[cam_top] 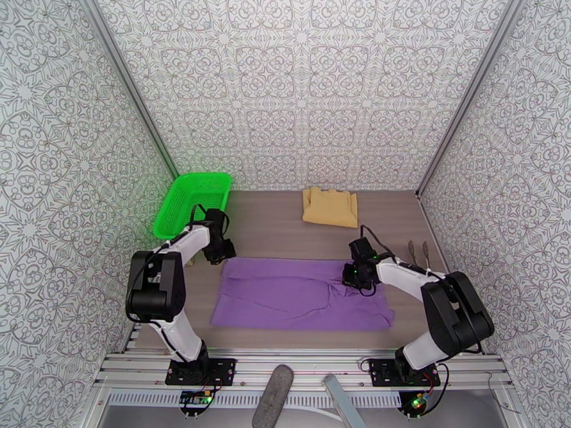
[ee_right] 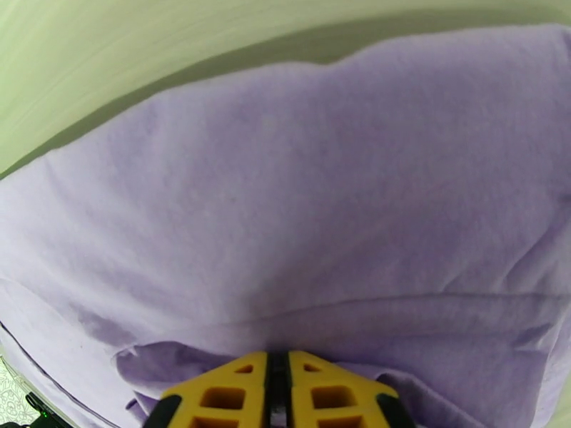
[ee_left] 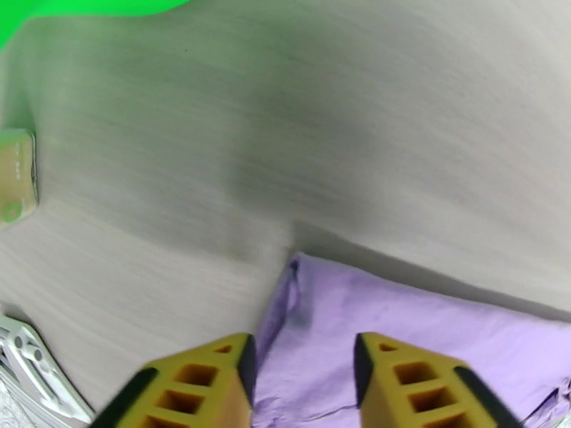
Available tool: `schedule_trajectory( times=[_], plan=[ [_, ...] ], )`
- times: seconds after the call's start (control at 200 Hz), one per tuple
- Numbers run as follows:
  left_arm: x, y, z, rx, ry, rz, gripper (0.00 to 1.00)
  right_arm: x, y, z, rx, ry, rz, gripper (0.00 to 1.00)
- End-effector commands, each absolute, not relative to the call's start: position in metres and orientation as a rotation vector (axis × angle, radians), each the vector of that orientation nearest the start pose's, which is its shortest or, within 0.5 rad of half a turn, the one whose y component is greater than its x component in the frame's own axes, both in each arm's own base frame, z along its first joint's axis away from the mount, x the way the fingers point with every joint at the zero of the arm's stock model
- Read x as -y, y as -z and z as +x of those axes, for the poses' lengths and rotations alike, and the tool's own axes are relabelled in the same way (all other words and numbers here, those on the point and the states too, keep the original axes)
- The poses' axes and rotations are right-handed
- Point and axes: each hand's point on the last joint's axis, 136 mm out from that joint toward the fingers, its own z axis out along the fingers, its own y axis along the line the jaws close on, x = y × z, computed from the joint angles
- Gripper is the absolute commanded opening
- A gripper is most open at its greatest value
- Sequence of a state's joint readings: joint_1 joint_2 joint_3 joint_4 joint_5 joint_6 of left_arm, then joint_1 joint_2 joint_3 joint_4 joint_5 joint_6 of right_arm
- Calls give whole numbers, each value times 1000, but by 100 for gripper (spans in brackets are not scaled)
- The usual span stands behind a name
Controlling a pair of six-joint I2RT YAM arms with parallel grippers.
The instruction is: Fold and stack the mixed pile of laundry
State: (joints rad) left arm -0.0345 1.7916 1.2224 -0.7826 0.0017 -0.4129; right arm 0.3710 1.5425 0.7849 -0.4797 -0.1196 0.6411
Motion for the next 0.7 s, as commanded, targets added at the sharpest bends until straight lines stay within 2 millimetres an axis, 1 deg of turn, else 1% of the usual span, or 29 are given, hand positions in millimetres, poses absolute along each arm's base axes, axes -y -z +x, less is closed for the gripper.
schedule_trajectory(
  times=[0.0, 0.09, 0.175, 0.27, 0.32, 0.37, 0.43, 0.5, 0.55, 0.635, 0.695],
  plan=[
    [10, -77, 371, -2837, 50, -523, 52, -119, -26, 262, -2869, -353, 432, 16],
    [15, -93, 367, -2822, 31, -492, 53, -118, -35, 251, -2844, -395, 454, 16],
    [21, -107, 363, -2810, 24, -464, 53, -114, -47, 245, -2816, -407, 456, 17],
    [32, -119, 358, -2801, 37, -426, 53, -109, -59, 244, -2794, -377, 448, 19],
    [40, -121, 355, -2804, 55, -406, 53, -105, -64, 247, -2783, -343, 438, 22],
    [48, -120, 352, -2811, 90, -385, 52, -99, -69, 251, -2782, -307, 431, 25],
    [59, -113, 348, -2826, 141, -370, 52, -90, -72, 259, -2779, -284, 449, 28],
    [66, -102, 343, -2839, 174, -376, 49, -77, -74, 271, -2764, -271, 496, 31],
    [69, -96, 339, -2839, 186, -385, 48, -69, -74, 280, -2758, -260, 527, 36],
    [73, -93, 335, -2818, 209, -397, 48, -63, -69, 292, -2781, -225, 537, 41],
    [74, -96, 332, -2804, 221, -404, 48, -64, -59, 301, -2811, -206, 535, 45]
  ],
)
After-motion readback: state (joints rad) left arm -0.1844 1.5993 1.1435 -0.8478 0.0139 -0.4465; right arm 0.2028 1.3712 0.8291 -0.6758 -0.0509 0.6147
